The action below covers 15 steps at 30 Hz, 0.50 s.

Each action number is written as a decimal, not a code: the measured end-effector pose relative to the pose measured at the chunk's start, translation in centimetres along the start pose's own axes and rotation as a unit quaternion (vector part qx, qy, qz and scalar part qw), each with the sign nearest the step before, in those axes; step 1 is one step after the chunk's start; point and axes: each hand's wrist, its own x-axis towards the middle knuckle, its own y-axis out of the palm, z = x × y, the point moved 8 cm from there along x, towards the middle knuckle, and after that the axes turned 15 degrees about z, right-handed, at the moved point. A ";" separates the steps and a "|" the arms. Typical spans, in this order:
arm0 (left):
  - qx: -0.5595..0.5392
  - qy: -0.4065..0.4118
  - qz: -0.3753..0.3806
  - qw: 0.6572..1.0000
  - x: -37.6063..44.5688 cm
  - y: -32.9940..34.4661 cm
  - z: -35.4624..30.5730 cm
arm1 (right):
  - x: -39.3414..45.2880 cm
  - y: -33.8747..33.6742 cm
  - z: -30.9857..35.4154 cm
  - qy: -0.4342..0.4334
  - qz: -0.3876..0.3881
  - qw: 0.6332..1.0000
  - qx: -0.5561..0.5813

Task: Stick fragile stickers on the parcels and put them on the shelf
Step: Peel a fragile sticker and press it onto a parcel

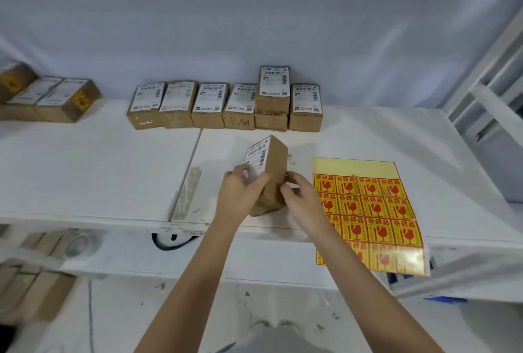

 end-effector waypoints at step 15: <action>0.059 0.077 0.016 0.995 -0.2 -0.7 0.0 | 0.1 0.1 0.8 -0.033 0.014 0.996 -0.082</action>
